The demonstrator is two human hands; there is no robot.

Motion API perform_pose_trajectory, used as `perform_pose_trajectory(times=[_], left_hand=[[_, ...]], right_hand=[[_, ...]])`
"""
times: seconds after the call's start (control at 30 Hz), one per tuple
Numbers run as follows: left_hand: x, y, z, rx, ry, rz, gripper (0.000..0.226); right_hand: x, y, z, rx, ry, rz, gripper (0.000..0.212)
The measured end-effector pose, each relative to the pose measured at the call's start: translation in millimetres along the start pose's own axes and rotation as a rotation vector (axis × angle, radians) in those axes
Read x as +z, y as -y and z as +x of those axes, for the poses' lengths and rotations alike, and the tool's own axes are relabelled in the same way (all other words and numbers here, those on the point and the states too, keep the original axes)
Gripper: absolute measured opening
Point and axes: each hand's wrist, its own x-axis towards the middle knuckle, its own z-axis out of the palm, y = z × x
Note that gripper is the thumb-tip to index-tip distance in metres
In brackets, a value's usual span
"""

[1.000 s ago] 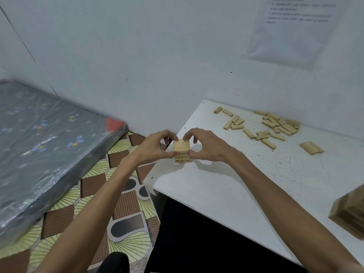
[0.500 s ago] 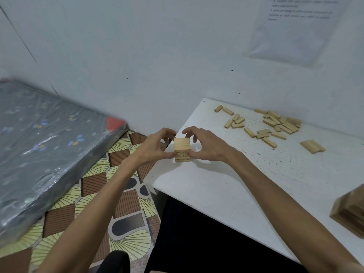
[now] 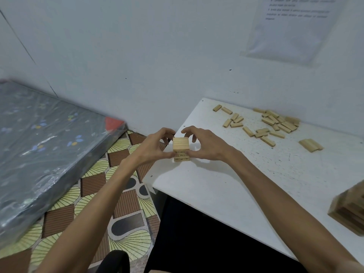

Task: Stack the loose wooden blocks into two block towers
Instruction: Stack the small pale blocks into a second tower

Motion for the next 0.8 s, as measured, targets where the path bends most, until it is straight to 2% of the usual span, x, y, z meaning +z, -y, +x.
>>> perform_pose_trajectory(times=[0.13,0.33,0.47,0.63,0.8], left_hand=[[0.1,-0.4,-0.4,-0.008,0.008,0.001,0.07],[-6.5,0.3,-1.1,-0.015,0.076,0.017,0.085],[-14.3,-12.2,0.9,0.01,0.069,0.046,0.087],[-13.5,-38.3,15.0,0.094,0.012,0.097,0.073],[3.0,-67.0,36.1,0.17,0.045,0.142,0.058]], right_hand=[[-0.8,2.1,-1.0,0.016,0.014,-0.01,0.067],[-3.1,2.3,-5.7,0.04,0.041,-0.026,0.08],[-12.2,6.0,-14.7,0.037,-0.017,-0.072,0.07],[-27.4,6.4,-30.9,0.082,-0.044,-0.123,0.055],[-46.7,0.1,-56.5,0.167,-0.1,-0.187,0.052]])
